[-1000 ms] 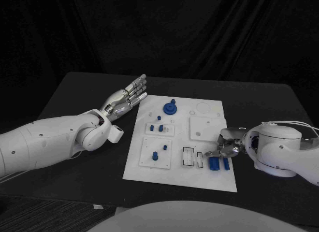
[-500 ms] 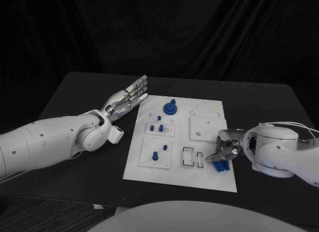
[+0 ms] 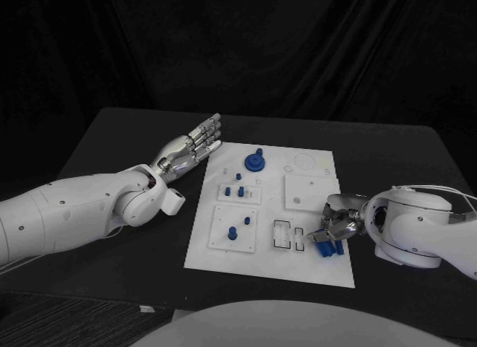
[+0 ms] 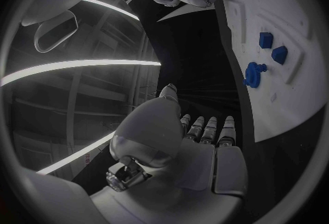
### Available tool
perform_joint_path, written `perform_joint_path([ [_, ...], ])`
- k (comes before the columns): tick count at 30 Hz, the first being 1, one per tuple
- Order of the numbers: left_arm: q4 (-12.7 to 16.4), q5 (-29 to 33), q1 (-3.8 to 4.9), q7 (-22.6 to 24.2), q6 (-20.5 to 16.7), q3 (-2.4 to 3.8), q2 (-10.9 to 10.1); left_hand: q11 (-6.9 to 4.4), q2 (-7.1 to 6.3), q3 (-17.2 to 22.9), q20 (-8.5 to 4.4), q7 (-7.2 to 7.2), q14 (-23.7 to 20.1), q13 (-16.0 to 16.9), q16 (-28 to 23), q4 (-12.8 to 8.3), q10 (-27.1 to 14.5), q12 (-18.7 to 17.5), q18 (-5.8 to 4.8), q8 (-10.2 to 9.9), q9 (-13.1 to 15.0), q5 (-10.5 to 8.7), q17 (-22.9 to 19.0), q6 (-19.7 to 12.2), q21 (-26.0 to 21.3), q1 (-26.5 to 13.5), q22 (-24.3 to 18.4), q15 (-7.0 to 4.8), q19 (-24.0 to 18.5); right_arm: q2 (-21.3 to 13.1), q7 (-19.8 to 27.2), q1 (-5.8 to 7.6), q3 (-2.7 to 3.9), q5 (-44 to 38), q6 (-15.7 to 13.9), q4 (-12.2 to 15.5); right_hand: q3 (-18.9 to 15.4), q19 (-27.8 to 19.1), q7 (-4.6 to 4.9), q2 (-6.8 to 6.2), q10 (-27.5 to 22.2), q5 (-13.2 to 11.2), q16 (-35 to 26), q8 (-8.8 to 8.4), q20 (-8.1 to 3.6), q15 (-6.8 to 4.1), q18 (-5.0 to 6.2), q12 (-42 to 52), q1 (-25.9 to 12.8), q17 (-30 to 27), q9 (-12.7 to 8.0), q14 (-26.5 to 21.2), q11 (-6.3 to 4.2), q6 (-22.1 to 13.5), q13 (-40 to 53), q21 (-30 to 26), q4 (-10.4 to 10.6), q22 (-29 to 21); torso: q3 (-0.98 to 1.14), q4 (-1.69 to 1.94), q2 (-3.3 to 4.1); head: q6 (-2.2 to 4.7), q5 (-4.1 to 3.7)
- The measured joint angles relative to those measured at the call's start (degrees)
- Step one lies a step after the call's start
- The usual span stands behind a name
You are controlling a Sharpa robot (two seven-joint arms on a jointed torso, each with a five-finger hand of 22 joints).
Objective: Assemble the parts on the task board
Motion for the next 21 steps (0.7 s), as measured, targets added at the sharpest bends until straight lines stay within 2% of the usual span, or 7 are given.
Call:
perform_joint_path([
  [5, 0.0, 0.0, -0.01, 0.0, 0.0, 0.00, 0.0, -0.01, 0.00, 0.1, 0.20, 0.00, 0.0, 0.0, 0.0, 0.1, 0.0, 0.0, -0.01, 0.0, 0.0, 0.00, 0.0, 0.0, 0.0, 0.0, 0.0, 0.00, 0.2, -1.1, 0.7, 0.22, -0.04, 5.7, -2.9, 1.3, 0.2, 0.0, 0.00, 0.03, 0.0, 0.1, -0.2, 0.60, 0.00, -0.12, 0.00, 0.0, 0.0, 0.0, 0.0, 0.0, -0.02, 0.0, 0.0, -0.4, 0.2, 0.0, -0.01, 0.07, -0.02, 0.00, 0.13],
  [9, -0.1, 0.0, -0.01, 0.0, 0.0, 0.00, 0.0, -0.02, 0.00, 0.2, 0.20, 0.00, 0.0, 0.0, 0.0, 0.2, 0.0, 0.0, 0.00, 0.0, 0.0, 0.00, 0.0, 0.0, 0.0, 0.0, 0.0, 0.00, 0.2, -1.5, 1.4, 2.24, 0.14, 11.7, -5.3, 1.7, 0.6, 0.0, 0.00, 0.88, 0.0, -2.6, -0.4, 0.91, 0.00, -0.14, 0.00, 0.0, -0.9, 0.0, 0.5, -0.1, -0.02, 0.0, 0.0, -0.4, 0.6, 0.0, -0.01, 0.13, -0.01, 0.00, 0.03],
  [10, -0.1, 0.0, -0.02, 0.0, 0.0, 0.00, 0.0, -0.02, 0.00, 0.2, 0.20, 0.00, 0.0, 0.0, 0.0, 0.2, 0.0, 0.0, 0.00, 0.0, 0.0, 0.00, 0.0, 0.0, 0.0, 0.0, 0.0, 0.00, 0.2, -1.5, 1.5, 2.63, 0.20, 12.8, -5.7, 1.8, 0.6, 0.0, 0.00, 1.09, -0.1, -2.8, -0.4, 0.91, 0.00, -0.15, 0.00, 0.0, -1.1, 0.0, 1.4, -0.1, -0.10, 0.0, 0.0, -0.6, 0.6, 0.0, -0.03, 0.11, -0.01, 0.00, 0.06],
  [13, -0.3, 0.0, -0.02, 0.0, 0.0, 0.00, 0.2, -0.02, 0.00, 0.2, 0.20, 0.00, 0.0, 0.0, 0.0, 0.2, 0.0, 0.0, -0.01, 0.0, 0.0, 0.00, 0.0, 0.0, 0.0, 0.0, 0.0, -0.01, 0.2, -1.5, 2.0, 3.35, 0.22, 16.1, -7.1, 1.9, 0.6, 0.0, 0.00, 1.15, -0.2, -3.4, -0.4, 0.91, 0.00, -0.24, 0.00, 0.0, -1.2, 0.0, 2.0, -0.2, -0.20, 0.0, 0.0, -0.7, 0.6, 0.0, -0.04, 0.09, 0.02, 0.00, 0.01],
  [17, -0.3, 0.0, -0.02, 0.0, 0.0, 0.00, 0.3, -0.02, 0.00, 0.2, 0.20, 0.00, 0.0, 0.0, 0.0, 0.2, 0.0, 0.0, -0.01, 0.0, 0.0, 0.00, 0.0, 0.0, 0.0, 0.0, 0.0, -0.01, 0.2, -0.9, 2.5, 3.65, 0.15, 18.7, -8.2, 1.8, 0.8, -0.2, 0.00, 1.15, -0.2, -3.7, -0.4, 1.10, -0.21, -0.31, 0.00, 0.0, -1.2, 0.0, 2.1, -0.2, -0.19, 0.0, 0.0, -0.6, 0.8, 0.0, -0.02, 0.13, 0.10, 0.00, -0.10],
  [21, -0.3, 0.0, -0.03, 0.0, 0.0, 0.00, 0.3, -0.02, 0.00, 0.2, 0.20, 0.00, 0.0, 0.0, 0.0, 0.2, 0.0, 0.0, -0.01, 0.0, 0.0, 0.00, 0.0, 0.0, 0.0, 0.0, 0.0, -0.01, 0.2, -0.4, 3.0, 3.78, 0.15, 20.3, -9.0, 1.6, 0.8, -0.2, 0.00, 1.15, 0.0, -4.1, -0.4, 1.23, -0.21, -0.30, -0.01, 0.0, -1.2, 0.0, 2.4, -0.3, -0.38, 0.0, 0.0, -0.7, 0.8, 0.0, 0.03, 0.07, 0.17, 0.00, 0.13],
])
